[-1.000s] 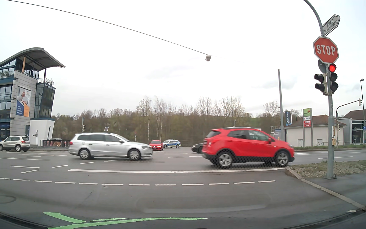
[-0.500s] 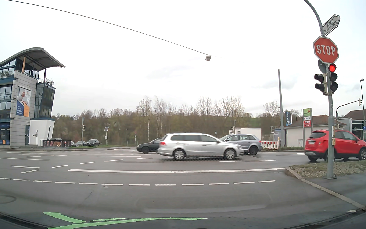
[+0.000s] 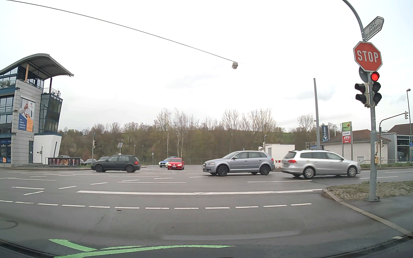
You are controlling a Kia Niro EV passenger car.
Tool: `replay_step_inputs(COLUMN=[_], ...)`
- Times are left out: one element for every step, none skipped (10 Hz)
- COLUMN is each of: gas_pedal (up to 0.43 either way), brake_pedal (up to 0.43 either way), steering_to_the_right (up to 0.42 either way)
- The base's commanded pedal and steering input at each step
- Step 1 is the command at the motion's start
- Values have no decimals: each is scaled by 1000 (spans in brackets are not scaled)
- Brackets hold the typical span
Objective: Follow the waypoints while adhering to traffic rules and regulations
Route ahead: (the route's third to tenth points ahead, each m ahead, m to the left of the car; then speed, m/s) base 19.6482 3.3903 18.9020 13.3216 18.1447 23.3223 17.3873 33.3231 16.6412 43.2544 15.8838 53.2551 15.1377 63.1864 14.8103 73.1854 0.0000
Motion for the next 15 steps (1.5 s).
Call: replay_step_inputs(gas_pedal=[0, 0, 0, 0, 0, 0, 0, 0, 0, 0, 0, 0, 0, 0, 0], brake_pedal=[415, 415, 415, 415, 415, 415, 415, 415, 415, 415, 415, 415, 415, 415, 415], steering_to_the_right=[-73, -73, -73, -73, -73, -73, -73, -73, -73, -73, -73, -73, -73, -73, -73])
